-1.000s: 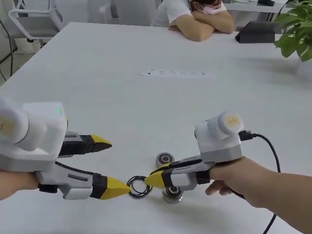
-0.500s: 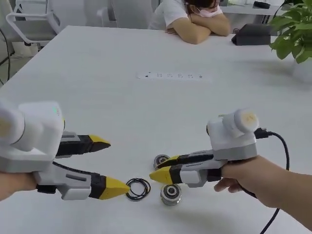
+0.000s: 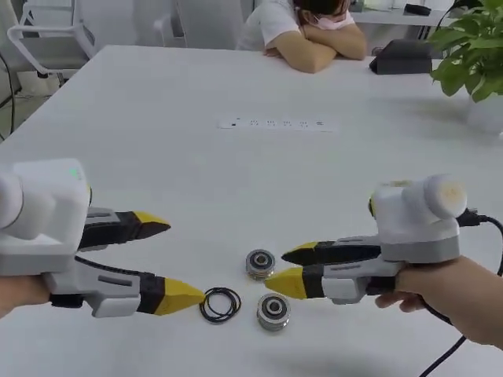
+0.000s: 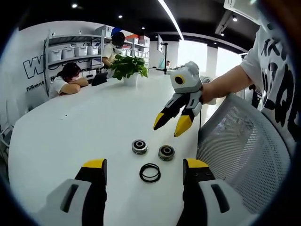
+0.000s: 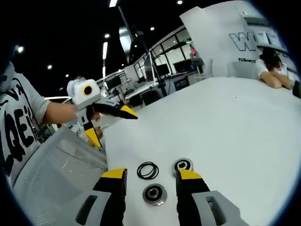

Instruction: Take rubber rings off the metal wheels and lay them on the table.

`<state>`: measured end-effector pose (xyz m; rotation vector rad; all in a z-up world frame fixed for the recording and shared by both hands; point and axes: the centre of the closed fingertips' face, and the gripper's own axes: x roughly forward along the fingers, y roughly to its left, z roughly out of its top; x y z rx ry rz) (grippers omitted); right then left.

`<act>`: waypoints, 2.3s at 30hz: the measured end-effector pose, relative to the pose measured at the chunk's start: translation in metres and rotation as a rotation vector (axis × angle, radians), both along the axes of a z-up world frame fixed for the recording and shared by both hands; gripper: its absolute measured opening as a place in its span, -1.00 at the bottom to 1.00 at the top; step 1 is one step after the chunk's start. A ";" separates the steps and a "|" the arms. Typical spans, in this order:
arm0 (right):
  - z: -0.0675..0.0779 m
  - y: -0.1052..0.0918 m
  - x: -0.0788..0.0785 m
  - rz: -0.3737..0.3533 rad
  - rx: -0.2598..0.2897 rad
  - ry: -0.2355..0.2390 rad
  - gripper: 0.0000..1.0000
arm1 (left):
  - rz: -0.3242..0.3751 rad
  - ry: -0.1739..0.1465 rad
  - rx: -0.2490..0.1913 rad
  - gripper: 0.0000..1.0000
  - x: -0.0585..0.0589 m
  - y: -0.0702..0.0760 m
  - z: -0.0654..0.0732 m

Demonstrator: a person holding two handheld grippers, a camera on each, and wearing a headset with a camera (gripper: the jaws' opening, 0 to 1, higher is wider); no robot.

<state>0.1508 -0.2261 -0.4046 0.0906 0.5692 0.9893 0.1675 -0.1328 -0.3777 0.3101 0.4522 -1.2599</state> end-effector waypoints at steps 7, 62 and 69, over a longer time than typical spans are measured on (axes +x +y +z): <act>0.012 -0.015 -0.007 -0.017 -0.030 -0.062 -0.01 | 0.009 -0.008 -0.008 0.29 -0.001 0.001 0.004; 0.003 -0.067 -0.055 -0.040 -0.225 -0.186 0.54 | 0.114 0.015 -0.023 0.50 -0.025 0.027 0.003; 0.001 -0.069 -0.056 -0.040 -0.233 -0.188 0.54 | 0.120 0.013 -0.025 0.51 -0.027 0.028 0.003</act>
